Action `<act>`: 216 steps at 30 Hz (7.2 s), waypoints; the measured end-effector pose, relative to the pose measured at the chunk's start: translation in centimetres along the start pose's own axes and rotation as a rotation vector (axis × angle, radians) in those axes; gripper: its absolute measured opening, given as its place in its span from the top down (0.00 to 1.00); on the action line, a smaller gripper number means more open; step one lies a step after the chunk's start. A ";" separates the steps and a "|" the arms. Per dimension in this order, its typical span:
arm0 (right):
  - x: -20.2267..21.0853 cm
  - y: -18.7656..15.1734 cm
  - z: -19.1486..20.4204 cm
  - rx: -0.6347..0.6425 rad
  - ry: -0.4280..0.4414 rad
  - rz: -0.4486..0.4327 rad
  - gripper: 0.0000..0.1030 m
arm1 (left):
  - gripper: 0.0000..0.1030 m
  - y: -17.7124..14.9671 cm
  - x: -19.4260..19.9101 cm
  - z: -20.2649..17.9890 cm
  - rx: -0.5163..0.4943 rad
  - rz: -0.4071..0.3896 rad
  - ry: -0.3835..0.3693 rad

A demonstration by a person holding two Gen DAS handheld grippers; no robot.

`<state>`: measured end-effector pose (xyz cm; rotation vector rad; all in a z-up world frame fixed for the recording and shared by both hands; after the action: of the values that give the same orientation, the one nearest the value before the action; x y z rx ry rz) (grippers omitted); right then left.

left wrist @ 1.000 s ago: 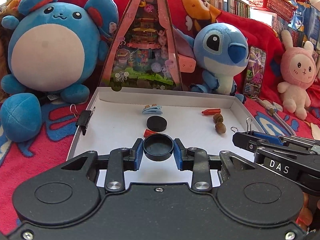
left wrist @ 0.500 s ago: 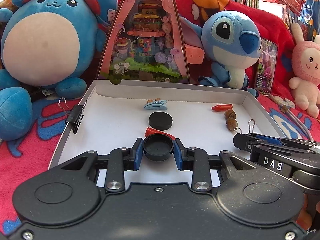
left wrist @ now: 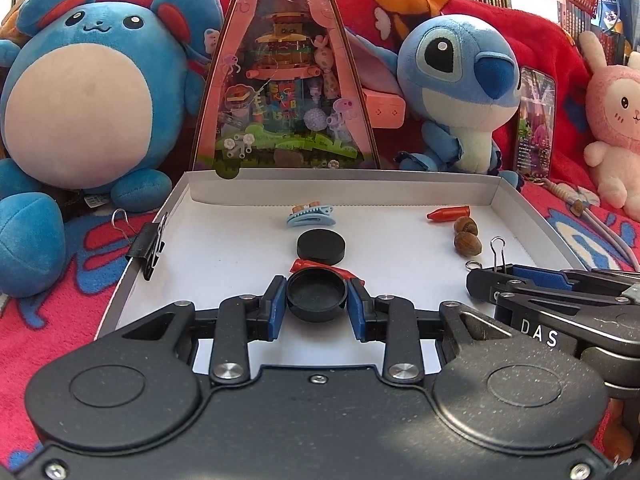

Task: Organize rigid objects
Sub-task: 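Open both tools to drop the black lid and binder clip into the box, then withdraw both tools from the box toward the remaining items on the blanket, then grasp the blue hair clip with the left tool while the right tool grasps a black round lid, then carry the blue hair clip and black lid in both tools over the box, then open both tools to drop the hair clip and black lid into the box, then withdraw both tools toward the last black lid and clear plastic lid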

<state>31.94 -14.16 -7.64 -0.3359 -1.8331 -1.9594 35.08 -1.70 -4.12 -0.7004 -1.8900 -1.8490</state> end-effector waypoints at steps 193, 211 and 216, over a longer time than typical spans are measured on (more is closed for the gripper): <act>2.3 -1.6 -0.1 0.007 0.011 0.033 0.64 | 0.65 -1.9 2.5 -0.3 0.023 -0.013 0.016; 4.9 -1.3 0.1 0.013 0.062 -0.010 0.41 | 0.44 -1.8 6.3 -1.0 -0.059 -0.063 -0.017; 7.2 -1.5 0.0 0.035 0.090 -0.037 0.37 | 0.35 -2.7 8.8 -1.1 -0.093 -0.083 -0.054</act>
<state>24.92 -15.15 -5.69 -0.2006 -1.8259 -1.9319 26.38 -2.16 -0.87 -0.7187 -1.9035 -1.9988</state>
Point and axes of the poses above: each gripper's, at about its wrist camera, not at the fingertips, and x roughly against the way its jaws point, z to its left, y to its top, the point moved 8 cm from there along -x, roughly the way its jaws point
